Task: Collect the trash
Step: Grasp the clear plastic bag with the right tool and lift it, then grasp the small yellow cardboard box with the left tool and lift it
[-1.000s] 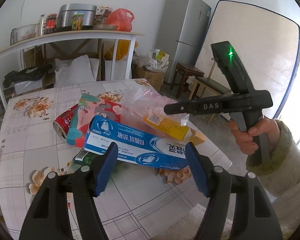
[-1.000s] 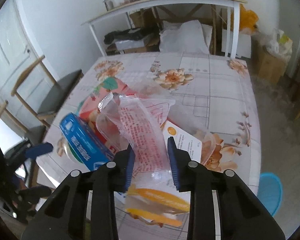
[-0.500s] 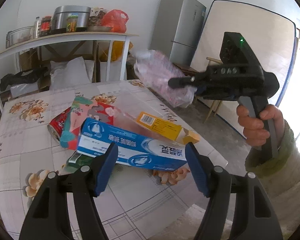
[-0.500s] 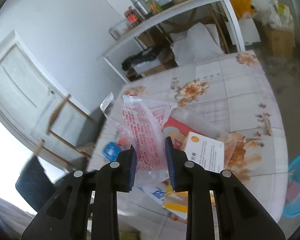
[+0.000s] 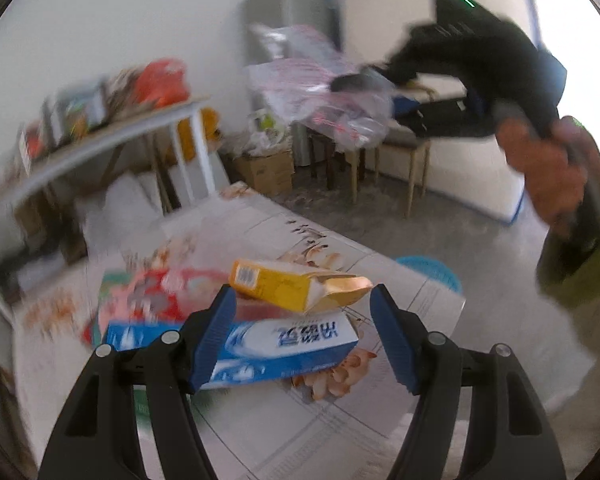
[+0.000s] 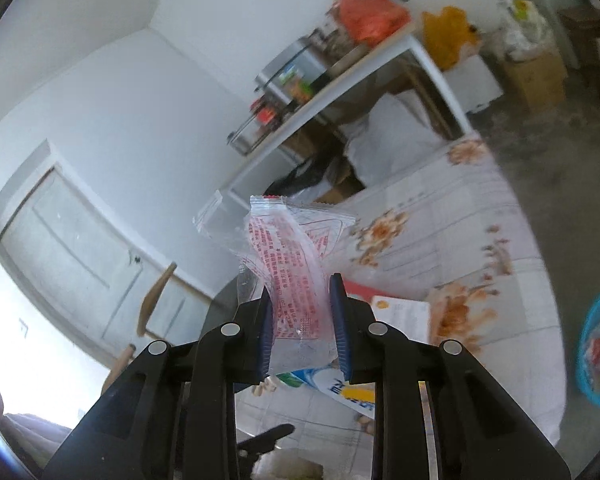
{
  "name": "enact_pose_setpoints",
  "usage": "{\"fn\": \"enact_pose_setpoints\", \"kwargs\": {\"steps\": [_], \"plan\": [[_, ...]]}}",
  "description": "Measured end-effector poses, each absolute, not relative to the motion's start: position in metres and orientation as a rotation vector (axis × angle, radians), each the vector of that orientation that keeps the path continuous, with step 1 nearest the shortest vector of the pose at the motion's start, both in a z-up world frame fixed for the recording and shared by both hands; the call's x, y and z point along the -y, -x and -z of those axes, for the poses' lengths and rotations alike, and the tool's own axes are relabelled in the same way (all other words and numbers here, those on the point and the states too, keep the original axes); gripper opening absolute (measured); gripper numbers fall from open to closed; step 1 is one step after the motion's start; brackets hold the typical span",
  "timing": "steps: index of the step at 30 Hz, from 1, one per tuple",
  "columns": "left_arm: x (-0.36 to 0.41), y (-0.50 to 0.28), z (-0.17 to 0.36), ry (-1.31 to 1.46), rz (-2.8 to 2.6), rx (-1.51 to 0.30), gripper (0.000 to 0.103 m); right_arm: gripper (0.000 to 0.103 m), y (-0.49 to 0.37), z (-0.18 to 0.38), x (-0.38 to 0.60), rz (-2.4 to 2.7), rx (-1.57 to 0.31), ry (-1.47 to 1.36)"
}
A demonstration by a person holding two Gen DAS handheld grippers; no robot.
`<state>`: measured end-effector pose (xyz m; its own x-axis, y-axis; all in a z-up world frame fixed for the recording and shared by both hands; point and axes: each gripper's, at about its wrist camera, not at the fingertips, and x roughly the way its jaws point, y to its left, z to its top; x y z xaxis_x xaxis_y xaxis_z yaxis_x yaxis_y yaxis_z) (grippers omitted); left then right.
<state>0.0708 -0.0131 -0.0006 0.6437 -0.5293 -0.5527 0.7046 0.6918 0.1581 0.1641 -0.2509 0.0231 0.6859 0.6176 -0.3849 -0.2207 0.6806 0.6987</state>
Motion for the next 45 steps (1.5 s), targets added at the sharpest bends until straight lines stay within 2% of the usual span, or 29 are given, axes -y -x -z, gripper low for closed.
{"fn": "enact_pose_setpoints", "kwargs": {"steps": [8, 17, 19, 34, 38, 41, 45], "plan": [[0.074, -0.056, 0.027, -0.75, 0.692, -0.358, 0.066, 0.024, -0.149, -0.002, 0.278, -0.448, -0.663, -0.739], [0.102, -0.072, 0.059, -1.021, 0.692, -0.352, 0.048, 0.024, -0.148, 0.008, 0.288, -0.45, -0.664, -0.778], [0.105, -0.077, 0.063, -1.063, 0.7, -0.363, 0.041, 0.024, -0.148, 0.009, 0.29, -0.452, -0.664, -0.782], [0.104, -0.064, 0.06, -1.195, 0.757, -0.301, 0.01, 0.024, -0.146, 0.012, 0.295, -0.46, -0.661, -0.791], [0.102, -0.061, 0.057, -1.21, 0.752, -0.269, 0.008, 0.024, -0.146, 0.012, 0.295, -0.458, -0.66, -0.791], [0.1, -0.059, 0.051, -1.197, 0.75, -0.262, 0.001, 0.024, -0.146, 0.012, 0.295, -0.458, -0.66, -0.792], [0.097, -0.056, 0.041, -1.176, 0.735, -0.231, 0.001, 0.024, -0.146, 0.012, 0.295, -0.459, -0.659, -0.791]]}}
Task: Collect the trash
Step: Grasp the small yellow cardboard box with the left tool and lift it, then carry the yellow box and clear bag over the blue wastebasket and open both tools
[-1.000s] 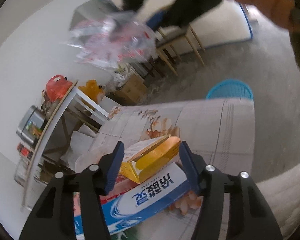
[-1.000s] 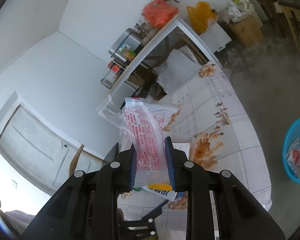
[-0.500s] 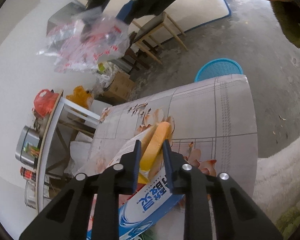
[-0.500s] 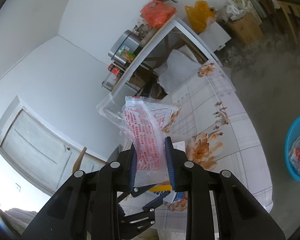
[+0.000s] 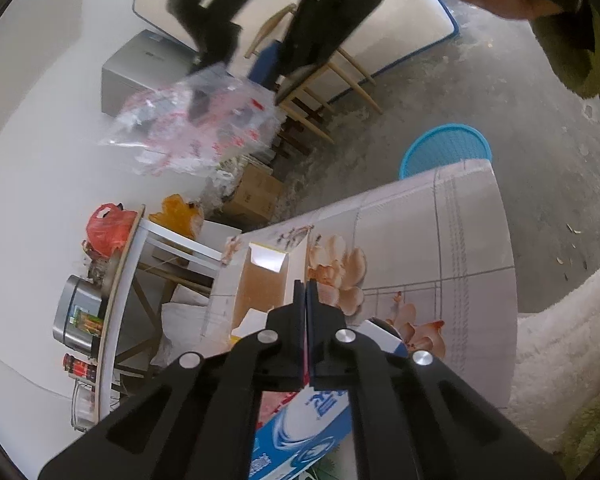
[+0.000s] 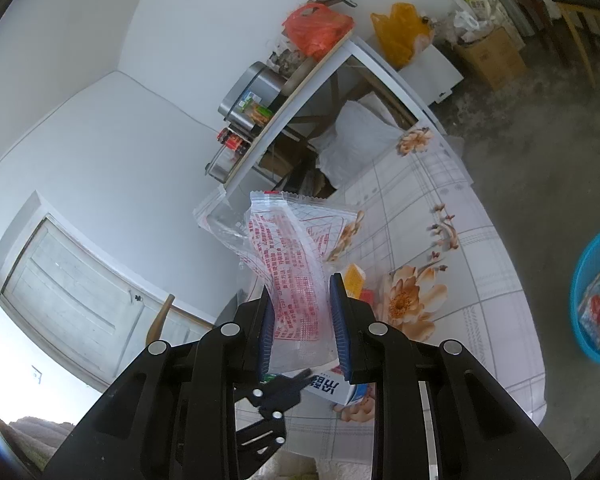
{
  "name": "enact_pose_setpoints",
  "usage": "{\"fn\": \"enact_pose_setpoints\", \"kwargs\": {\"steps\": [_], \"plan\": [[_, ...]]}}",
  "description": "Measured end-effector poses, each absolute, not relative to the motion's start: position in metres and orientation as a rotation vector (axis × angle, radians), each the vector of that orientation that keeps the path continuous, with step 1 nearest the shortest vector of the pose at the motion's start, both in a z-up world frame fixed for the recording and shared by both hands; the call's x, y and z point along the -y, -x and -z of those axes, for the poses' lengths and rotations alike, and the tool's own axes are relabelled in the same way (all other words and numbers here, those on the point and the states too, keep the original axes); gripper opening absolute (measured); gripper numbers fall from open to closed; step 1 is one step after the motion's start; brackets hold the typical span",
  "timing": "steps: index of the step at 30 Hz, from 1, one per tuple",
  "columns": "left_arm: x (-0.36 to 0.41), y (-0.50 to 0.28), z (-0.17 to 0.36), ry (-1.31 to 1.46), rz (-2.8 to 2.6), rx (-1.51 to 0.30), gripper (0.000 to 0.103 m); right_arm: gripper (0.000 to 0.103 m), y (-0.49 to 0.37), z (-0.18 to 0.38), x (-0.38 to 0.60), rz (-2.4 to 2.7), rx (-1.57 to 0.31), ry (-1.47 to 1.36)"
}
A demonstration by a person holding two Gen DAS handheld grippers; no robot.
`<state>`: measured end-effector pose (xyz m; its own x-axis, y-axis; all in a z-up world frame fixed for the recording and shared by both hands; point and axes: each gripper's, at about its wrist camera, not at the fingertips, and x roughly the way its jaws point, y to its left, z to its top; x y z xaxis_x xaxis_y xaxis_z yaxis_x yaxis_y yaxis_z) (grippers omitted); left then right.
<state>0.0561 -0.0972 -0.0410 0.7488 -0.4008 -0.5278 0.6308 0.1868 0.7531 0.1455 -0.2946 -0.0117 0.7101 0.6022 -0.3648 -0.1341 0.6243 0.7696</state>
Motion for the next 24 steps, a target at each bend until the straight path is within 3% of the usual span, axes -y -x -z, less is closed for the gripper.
{"fn": "enact_pose_setpoints", "kwargs": {"steps": [24], "plan": [[0.072, -0.07, -0.032, -0.957, 0.562, -0.126, 0.0, 0.024, -0.138, 0.001, 0.293, -0.453, -0.621, -0.781]]}}
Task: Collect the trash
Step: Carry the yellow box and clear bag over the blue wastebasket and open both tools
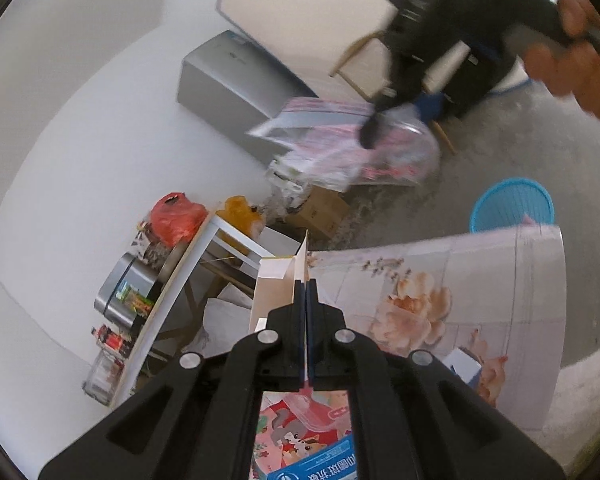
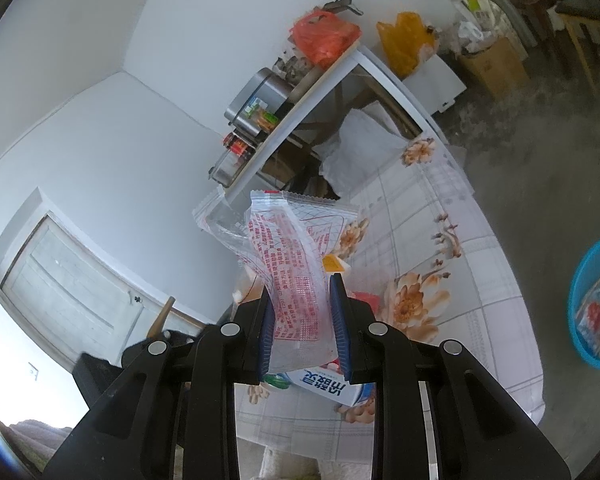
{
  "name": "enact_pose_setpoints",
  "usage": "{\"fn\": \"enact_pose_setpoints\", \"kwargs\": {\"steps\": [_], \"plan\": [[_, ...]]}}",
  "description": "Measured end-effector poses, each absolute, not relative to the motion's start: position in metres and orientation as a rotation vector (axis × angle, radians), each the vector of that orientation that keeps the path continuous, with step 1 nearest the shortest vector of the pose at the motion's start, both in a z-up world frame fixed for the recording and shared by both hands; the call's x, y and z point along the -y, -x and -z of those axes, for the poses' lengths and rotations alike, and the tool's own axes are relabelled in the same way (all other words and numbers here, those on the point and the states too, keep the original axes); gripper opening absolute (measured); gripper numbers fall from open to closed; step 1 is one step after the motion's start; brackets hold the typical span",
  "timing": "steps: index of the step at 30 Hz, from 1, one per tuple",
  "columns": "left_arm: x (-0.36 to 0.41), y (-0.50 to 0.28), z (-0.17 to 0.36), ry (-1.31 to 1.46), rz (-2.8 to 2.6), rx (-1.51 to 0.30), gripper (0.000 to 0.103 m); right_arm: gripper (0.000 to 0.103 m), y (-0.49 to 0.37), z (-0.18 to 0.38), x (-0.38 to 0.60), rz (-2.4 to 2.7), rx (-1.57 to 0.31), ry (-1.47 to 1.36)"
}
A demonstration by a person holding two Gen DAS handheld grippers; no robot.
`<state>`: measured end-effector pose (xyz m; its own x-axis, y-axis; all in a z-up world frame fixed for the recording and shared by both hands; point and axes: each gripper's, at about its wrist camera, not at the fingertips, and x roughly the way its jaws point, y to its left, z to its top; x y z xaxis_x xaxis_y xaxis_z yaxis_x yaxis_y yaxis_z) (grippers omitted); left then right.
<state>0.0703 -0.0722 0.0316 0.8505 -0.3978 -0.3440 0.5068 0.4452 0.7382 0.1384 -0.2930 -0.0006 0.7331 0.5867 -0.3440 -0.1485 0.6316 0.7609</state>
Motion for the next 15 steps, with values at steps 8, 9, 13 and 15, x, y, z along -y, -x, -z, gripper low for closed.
{"fn": "enact_pose_setpoints", "kwargs": {"steps": [8, 9, 13, 15], "plan": [[0.063, -0.085, -0.074, -0.716, 0.622, -0.2, 0.0, 0.024, -0.125, -0.006, 0.305, -0.431, -0.578, -0.788], [0.064, -0.087, -0.078, -0.694, 0.632, -0.206, 0.0, 0.024, -0.122, -0.007, 0.309, -0.426, -0.572, -0.789], [0.073, -0.092, -0.092, -0.606, 0.682, -0.231, 0.0, 0.024, -0.111, -0.006, 0.322, -0.399, -0.551, -0.804], [0.081, -0.093, -0.096, -0.575, 0.713, -0.244, 0.0, 0.024, -0.104, -0.005, 0.331, -0.379, -0.54, -0.815]]}}
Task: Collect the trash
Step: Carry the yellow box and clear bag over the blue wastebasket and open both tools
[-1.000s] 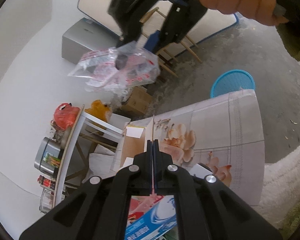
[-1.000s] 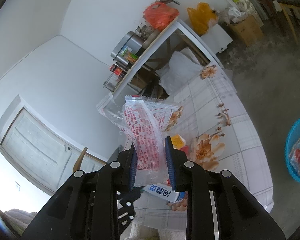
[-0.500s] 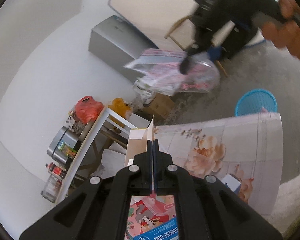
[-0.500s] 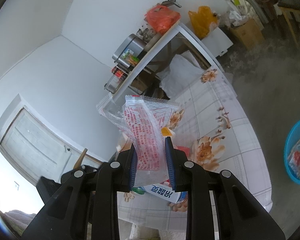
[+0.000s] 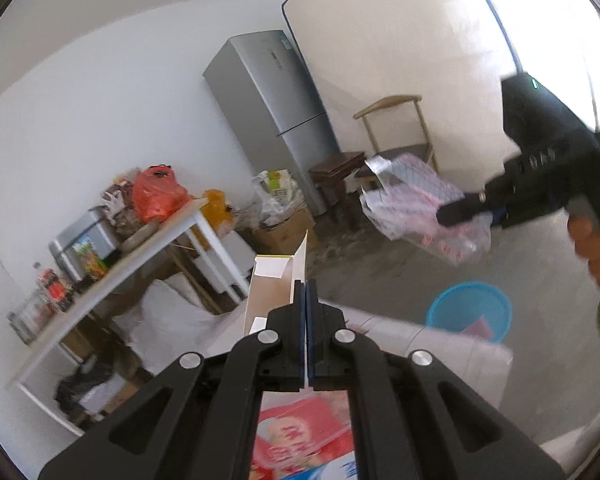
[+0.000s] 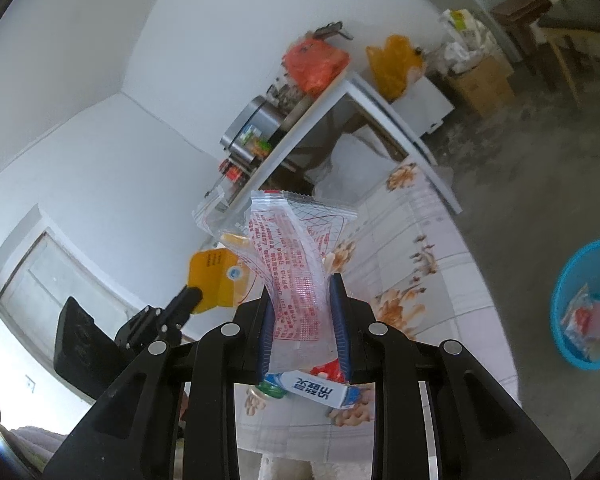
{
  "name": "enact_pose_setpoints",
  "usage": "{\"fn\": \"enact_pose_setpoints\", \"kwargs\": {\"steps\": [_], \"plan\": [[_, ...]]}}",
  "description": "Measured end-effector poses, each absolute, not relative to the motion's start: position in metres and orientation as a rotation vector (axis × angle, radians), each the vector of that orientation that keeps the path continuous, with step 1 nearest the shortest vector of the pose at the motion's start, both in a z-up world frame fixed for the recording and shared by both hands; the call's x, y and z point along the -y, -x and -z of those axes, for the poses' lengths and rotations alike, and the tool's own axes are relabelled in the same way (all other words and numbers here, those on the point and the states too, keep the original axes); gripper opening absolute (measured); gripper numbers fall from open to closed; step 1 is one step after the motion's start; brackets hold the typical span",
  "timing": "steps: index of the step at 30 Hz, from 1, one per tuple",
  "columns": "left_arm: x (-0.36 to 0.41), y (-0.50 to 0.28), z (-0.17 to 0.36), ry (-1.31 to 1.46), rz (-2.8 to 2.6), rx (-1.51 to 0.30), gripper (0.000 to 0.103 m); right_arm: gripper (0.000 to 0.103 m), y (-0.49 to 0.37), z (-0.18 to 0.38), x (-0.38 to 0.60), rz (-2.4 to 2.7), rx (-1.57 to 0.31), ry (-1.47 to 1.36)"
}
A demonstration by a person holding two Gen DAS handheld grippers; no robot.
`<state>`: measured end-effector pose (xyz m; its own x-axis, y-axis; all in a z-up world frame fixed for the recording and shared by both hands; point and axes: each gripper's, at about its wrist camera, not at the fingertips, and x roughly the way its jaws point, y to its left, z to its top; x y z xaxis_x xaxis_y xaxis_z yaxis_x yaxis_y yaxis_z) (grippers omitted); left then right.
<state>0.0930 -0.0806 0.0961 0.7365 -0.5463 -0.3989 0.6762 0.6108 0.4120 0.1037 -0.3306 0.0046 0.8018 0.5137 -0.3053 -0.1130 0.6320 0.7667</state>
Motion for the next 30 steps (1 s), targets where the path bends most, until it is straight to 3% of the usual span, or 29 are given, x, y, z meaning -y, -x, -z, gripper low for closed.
{"fn": "enact_pose_setpoints", "kwargs": {"steps": [7, 17, 30], "plan": [[0.124, -0.097, -0.104, -0.48, 0.847, -0.331, 0.0, 0.024, -0.076, 0.007, 0.365, -0.272, -0.514, -0.856], [0.24, -0.114, -0.074, -0.338, 1.084, -0.624, 0.0, 0.024, -0.038, 0.062, 0.431, -0.029, -0.549, -1.01], [0.388, -0.17, 0.066, -0.325, 1.04, -1.157, 0.0, 0.025, -0.045, 0.202, 0.513, 0.192, -0.734, -1.327]]}}
